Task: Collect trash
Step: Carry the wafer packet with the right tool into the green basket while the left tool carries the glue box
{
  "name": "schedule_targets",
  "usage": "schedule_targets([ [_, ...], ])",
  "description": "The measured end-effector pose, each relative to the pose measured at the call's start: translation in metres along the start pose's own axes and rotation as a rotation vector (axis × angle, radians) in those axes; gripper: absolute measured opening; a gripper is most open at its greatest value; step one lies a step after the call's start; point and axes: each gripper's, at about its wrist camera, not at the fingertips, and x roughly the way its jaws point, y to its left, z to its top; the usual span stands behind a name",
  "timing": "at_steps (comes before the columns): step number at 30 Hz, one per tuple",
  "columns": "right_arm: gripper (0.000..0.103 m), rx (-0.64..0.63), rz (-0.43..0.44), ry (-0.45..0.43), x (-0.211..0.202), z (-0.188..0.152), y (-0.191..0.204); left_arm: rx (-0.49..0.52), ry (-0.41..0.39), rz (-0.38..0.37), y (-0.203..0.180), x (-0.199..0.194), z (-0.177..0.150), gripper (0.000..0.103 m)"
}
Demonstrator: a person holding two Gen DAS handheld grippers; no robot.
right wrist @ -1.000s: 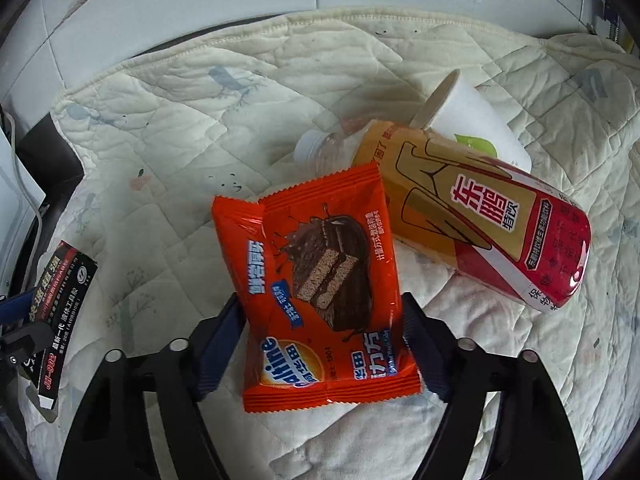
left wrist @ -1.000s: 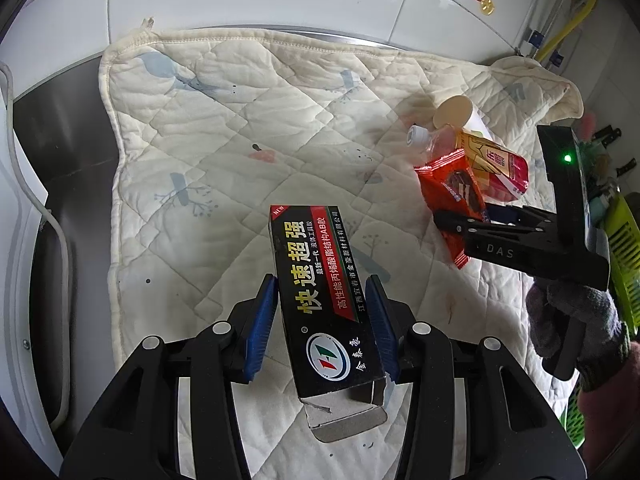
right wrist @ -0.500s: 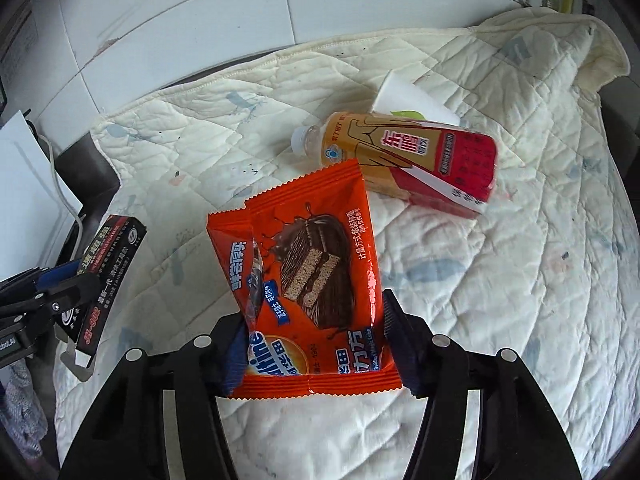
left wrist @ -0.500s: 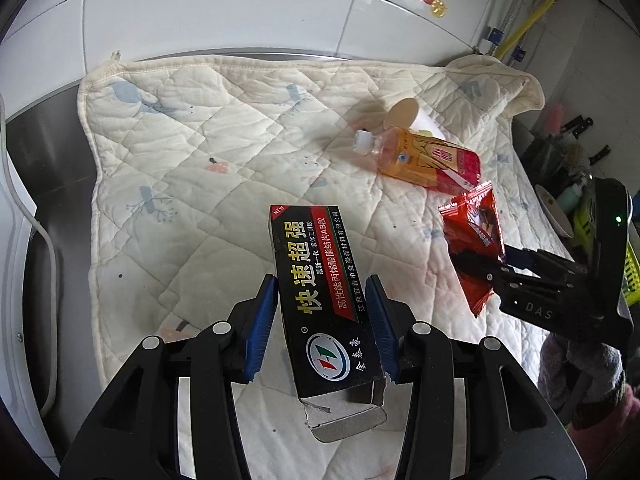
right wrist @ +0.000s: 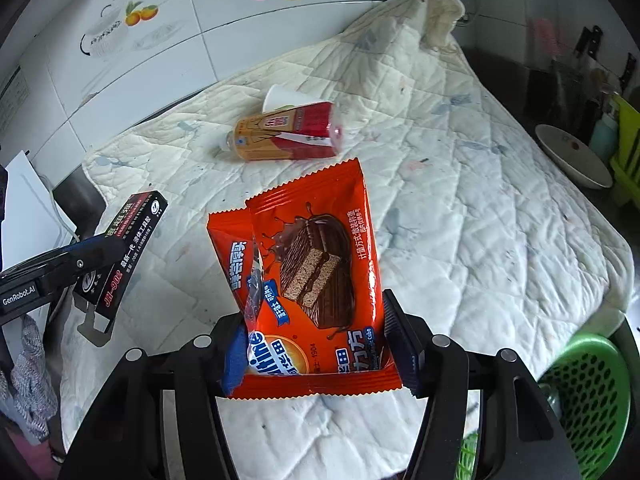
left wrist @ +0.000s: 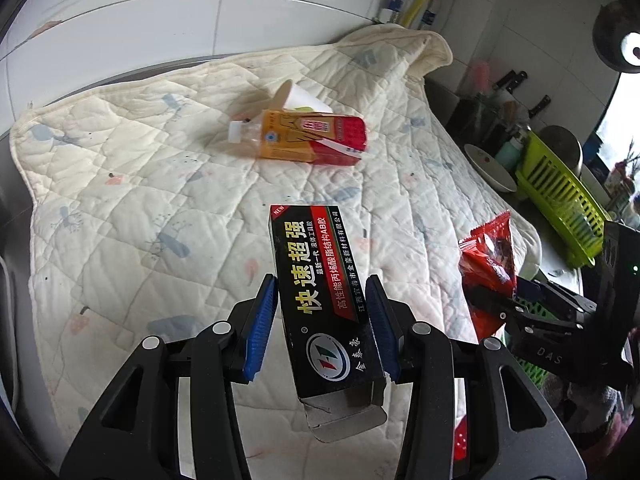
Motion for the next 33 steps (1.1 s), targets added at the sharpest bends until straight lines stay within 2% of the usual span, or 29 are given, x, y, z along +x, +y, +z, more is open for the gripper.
schedule_targets([
  [9, 0.057, 0.105, -0.119, -0.041, -0.05, -0.045, -0.05, 0.124, 0.043, -0.094, -0.073, 0.018, -0.008, 0.045],
  [23, 0.058, 0.333, -0.339, -0.011, -0.102, -0.124, -0.15, 0.294, 0.099, -0.21, -0.168, 0.036, -0.023, 0.045],
  [28, 0.064, 0.402, -0.399, -0.002, -0.112, -0.144, -0.18, 0.358, 0.111, -0.244, -0.204, 0.04, -0.032, 0.045],
  [32, 0.066, 0.453, -0.422, 0.004, -0.117, -0.159, -0.202, 0.407, 0.124, -0.262, -0.231, 0.045, -0.039, 0.045],
  [33, 0.07, 0.467, -0.425, 0.003, -0.118, -0.163, -0.207, 0.418, 0.128, -0.274, -0.237, 0.046, -0.041, 0.045],
])
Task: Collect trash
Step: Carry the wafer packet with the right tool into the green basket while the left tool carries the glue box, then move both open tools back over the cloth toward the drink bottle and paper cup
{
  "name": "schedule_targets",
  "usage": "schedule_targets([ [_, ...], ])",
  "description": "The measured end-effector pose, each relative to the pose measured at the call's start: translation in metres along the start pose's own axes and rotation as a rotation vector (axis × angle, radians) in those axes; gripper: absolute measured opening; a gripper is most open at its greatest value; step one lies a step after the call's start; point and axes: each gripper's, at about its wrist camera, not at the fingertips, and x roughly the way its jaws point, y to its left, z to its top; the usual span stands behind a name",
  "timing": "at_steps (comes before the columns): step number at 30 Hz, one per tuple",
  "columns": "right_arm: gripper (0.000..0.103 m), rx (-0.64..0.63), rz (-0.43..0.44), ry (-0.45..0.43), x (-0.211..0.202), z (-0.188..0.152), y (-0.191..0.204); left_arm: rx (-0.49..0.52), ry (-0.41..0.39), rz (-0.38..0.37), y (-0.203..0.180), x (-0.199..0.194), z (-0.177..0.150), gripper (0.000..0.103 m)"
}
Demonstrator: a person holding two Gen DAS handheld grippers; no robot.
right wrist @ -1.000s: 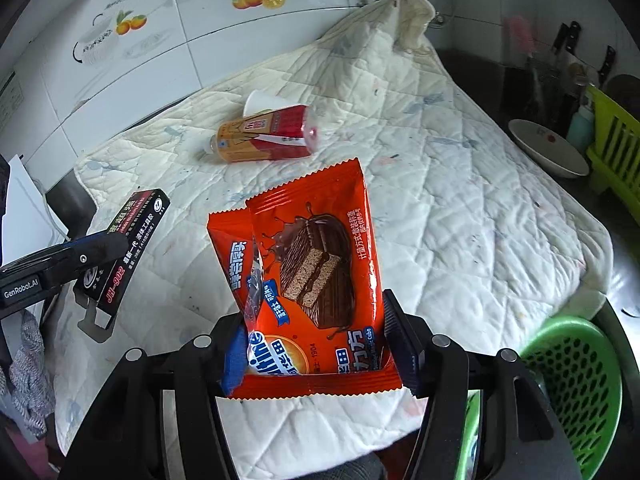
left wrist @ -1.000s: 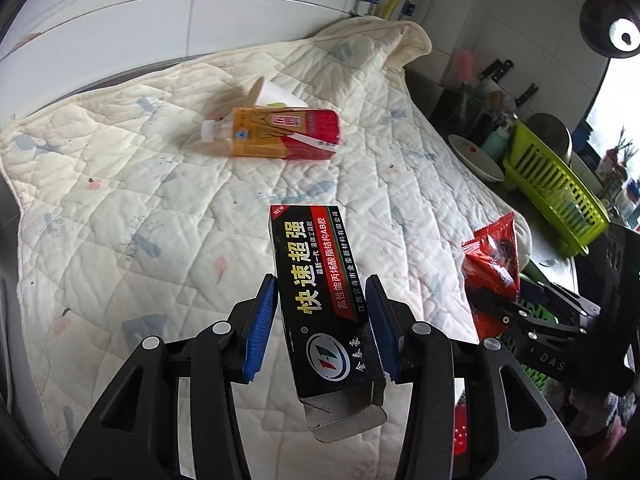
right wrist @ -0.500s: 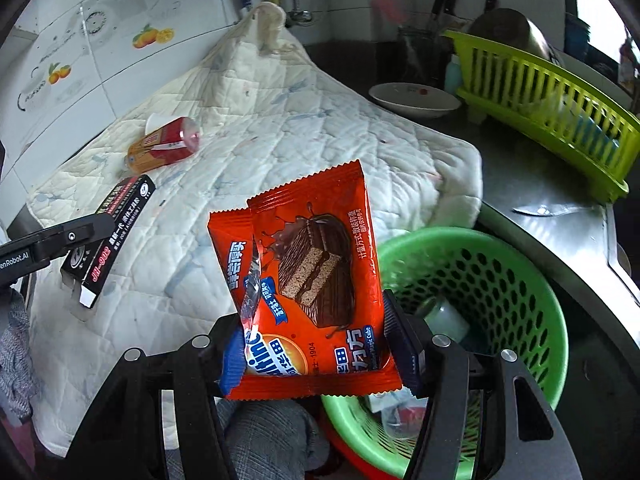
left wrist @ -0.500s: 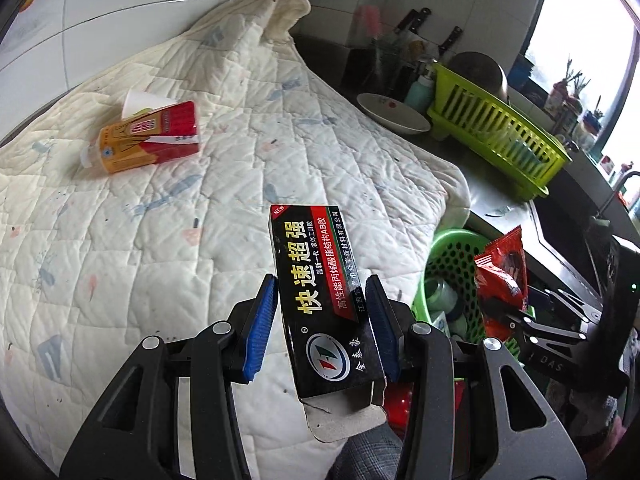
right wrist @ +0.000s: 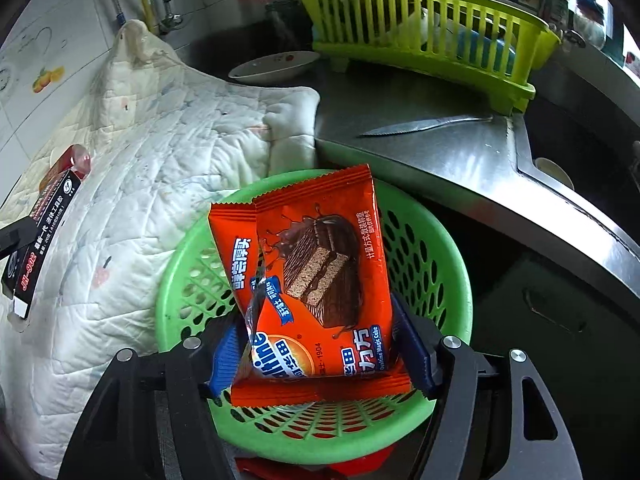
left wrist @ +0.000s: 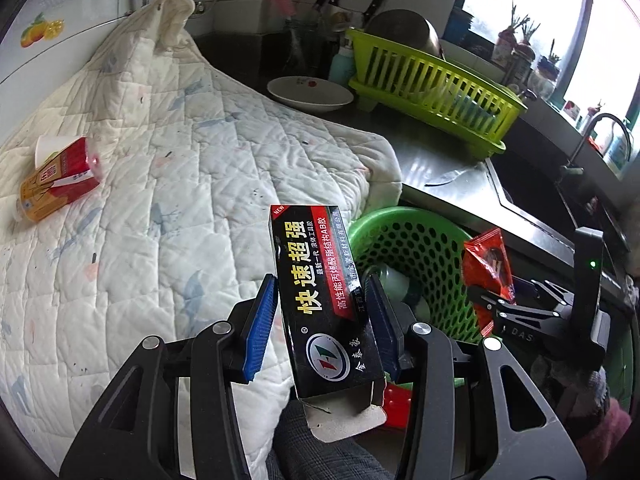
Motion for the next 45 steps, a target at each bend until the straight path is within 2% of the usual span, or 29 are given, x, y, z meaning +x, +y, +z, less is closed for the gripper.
schedule_targets([
  [2, 0.076, 0.023, -0.004, -0.006, 0.001, -0.002, -0.01, 0.02, 0.009, -0.004, -0.01, 0.007, 0.002, 0.045],
  [7, 0.078, 0.06, 0.006, -0.009, 0.0, -0.007, -0.027, 0.06, 0.028, -0.02, -0.032, 0.025, 0.006, 0.045],
  [21, 0.082, 0.061, 0.033, -0.098, -0.034, -0.016, -0.035, 0.162, 0.09, -0.055, -0.074, 0.079, 0.008, 0.047],
  [25, 0.082, 0.064, 0.043, -0.106, -0.039, -0.018, -0.034, 0.175, 0.072, -0.053, -0.079, 0.084, 0.008, 0.07],
  [26, 0.082, 0.063, 0.044, -0.106, -0.04, -0.018, -0.034, 0.18, 0.068, -0.05, -0.08, 0.084, 0.008, 0.07],
  [32, 0.082, 0.05, 0.058, -0.109, -0.042, -0.015, -0.027, 0.157, 0.055, -0.046, -0.067, 0.072, 0.007, 0.07],
  [45, 0.082, -0.028, 0.1, -0.12, -0.041, 0.002, 0.014, 0.052, -0.003, 0.038, -0.008, 0.025, 0.006, 0.07],
])
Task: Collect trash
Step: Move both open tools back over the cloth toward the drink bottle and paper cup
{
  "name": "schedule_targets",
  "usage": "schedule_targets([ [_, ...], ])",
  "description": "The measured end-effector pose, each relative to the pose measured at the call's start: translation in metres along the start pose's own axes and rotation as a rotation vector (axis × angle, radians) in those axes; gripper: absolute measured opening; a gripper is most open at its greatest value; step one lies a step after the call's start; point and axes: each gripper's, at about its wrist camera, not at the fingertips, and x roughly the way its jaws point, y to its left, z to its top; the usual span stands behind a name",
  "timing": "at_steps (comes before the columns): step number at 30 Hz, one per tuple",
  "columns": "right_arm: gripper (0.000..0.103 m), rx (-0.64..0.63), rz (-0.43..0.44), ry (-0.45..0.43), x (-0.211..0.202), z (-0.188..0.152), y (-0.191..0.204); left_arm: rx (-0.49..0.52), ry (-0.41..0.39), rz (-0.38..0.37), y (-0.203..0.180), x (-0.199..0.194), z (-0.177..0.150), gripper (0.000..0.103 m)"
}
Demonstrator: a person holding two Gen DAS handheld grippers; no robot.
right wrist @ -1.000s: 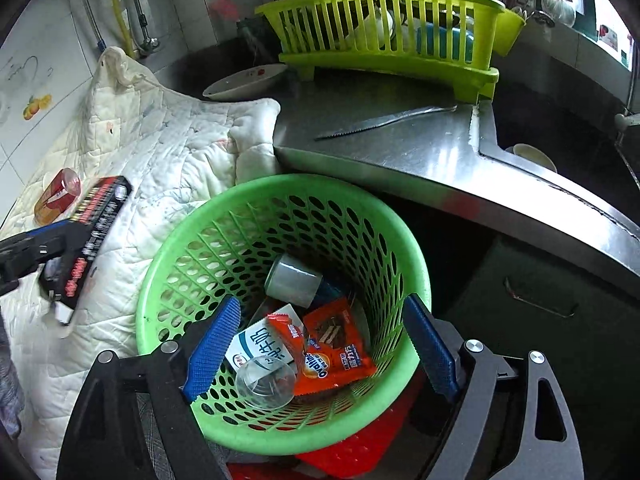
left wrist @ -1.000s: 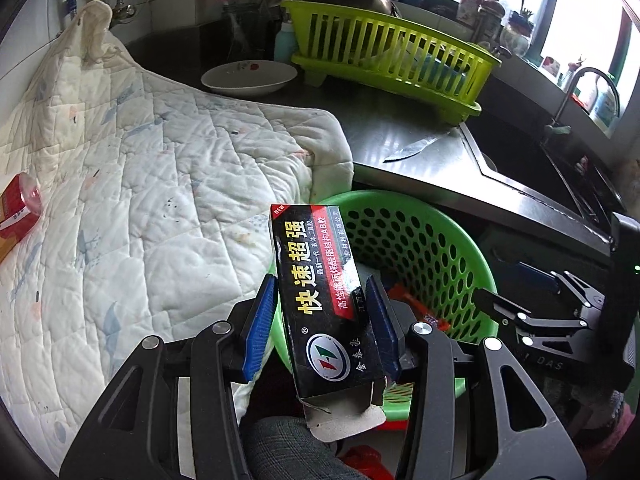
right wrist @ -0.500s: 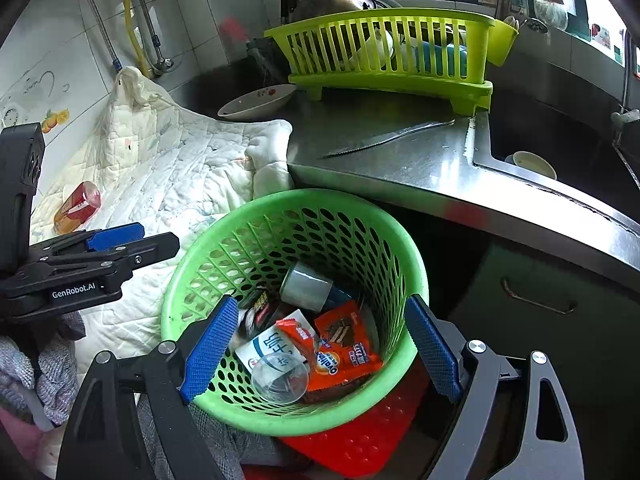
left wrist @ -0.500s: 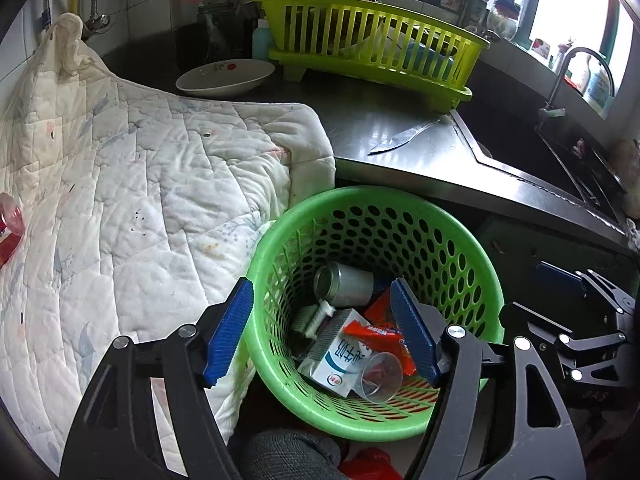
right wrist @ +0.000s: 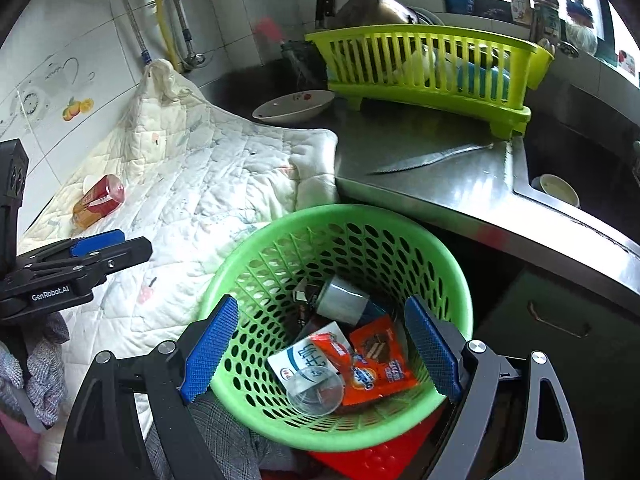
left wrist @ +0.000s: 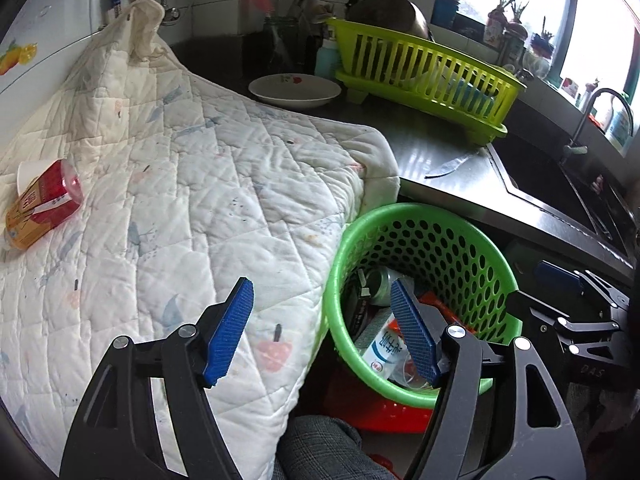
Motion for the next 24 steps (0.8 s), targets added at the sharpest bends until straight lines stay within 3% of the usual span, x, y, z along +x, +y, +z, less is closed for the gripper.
schedule_targets([
  [14, 0.082, -0.141, 0.115, 0.026, 0.032, 0.033, 0.074, -0.175, -0.054, 0.158, 0.104, -0.044, -0.01, 0.07],
  [24, 0.082, -0.307, 0.212, 0.058, 0.072, 0.059, 0.159, -0.314, -0.081, 0.283, 0.192, -0.078, -0.027, 0.07],
])
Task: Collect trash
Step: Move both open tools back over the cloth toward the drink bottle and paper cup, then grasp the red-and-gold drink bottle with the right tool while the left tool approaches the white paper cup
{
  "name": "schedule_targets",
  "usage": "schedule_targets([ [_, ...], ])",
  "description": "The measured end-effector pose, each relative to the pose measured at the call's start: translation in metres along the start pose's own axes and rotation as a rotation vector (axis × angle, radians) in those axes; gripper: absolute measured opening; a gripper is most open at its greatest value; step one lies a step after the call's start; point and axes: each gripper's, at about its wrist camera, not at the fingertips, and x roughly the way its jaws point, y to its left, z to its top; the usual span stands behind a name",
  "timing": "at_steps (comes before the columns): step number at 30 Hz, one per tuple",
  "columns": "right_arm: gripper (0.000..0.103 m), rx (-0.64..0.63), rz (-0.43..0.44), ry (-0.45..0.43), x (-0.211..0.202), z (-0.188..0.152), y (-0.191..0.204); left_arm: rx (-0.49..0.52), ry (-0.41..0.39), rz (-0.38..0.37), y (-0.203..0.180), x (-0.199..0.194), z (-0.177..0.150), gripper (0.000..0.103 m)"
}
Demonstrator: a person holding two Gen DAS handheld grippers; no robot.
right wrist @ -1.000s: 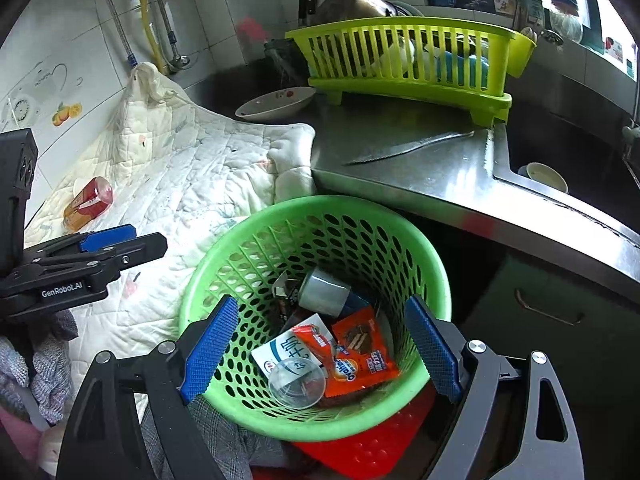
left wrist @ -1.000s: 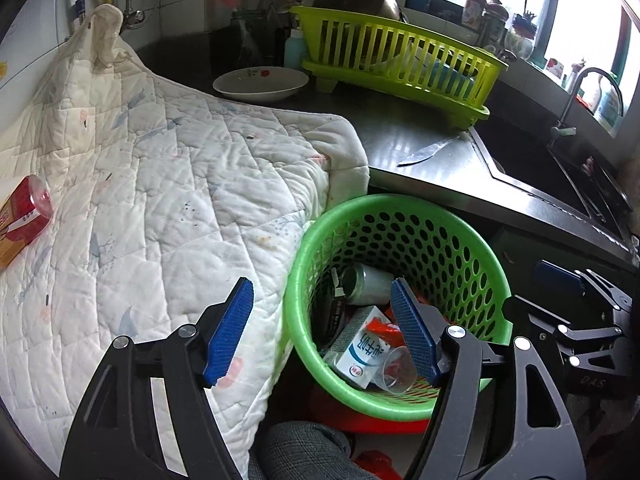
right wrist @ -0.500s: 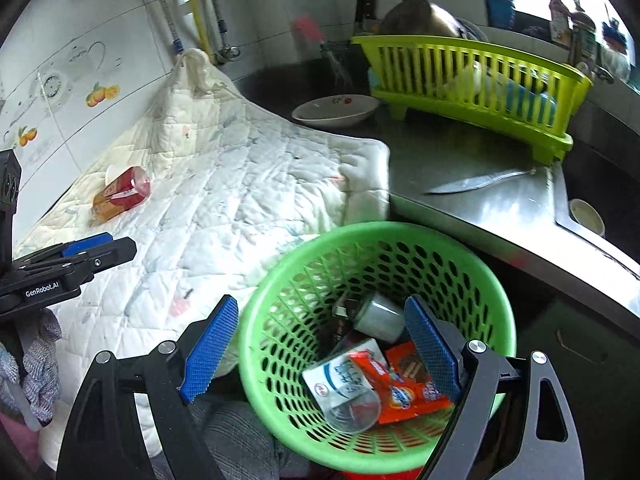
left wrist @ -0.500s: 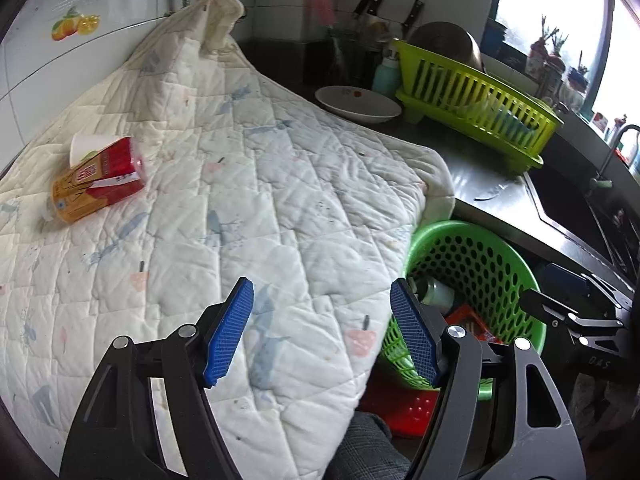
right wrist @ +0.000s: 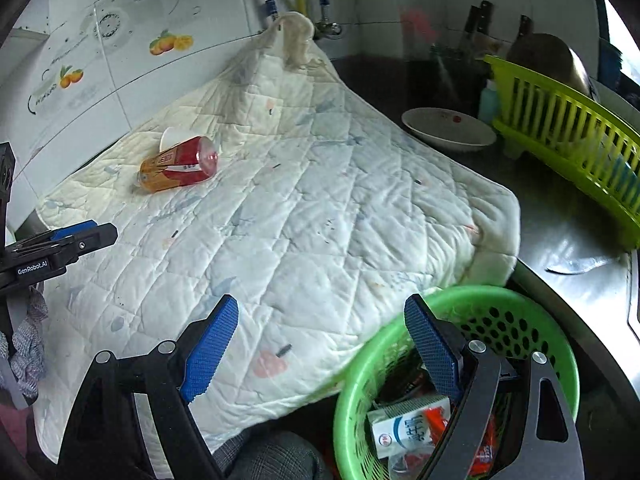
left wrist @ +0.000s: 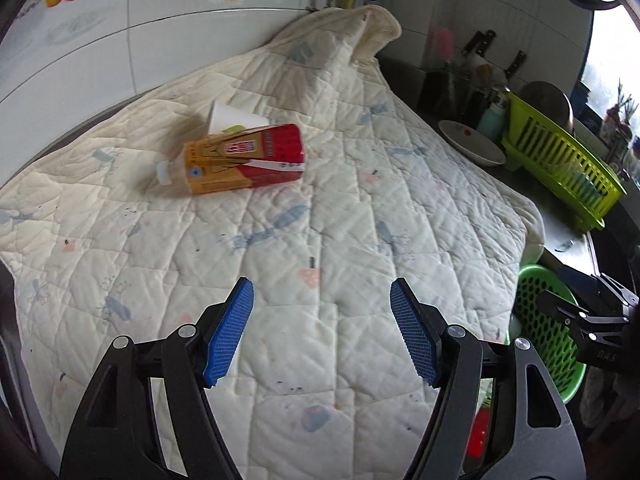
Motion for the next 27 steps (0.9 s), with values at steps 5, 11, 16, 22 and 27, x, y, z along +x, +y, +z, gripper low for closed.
schedule_targets([
  [5, 0.082, -0.109, 0.044, 0.025, 0.031, 0.026, 0.037, -0.079, -0.003, 0.052, 0.045, -0.001, 0.004, 0.07],
  [11, 0.085, -0.267, 0.078, 0.042, 0.068, 0.061, 0.077, -0.134, -0.007, 0.102, 0.084, -0.004, 0.006, 0.07],
  [16, 0.085, -0.433, 0.113, 0.063, 0.104, 0.097, 0.115, -0.175, -0.016, 0.124, 0.109, -0.006, 0.006, 0.07],
  [22, 0.087, -0.667, 0.152, 0.075, 0.146, 0.137, 0.168, -0.222, -0.005, 0.14, 0.133, -0.001, 0.001, 0.07],
  [27, 0.088, -0.905, 0.138, 0.1, 0.178, 0.151, 0.21, -0.253, -0.002, 0.152, 0.149, 0.001, -0.005, 0.07],
])
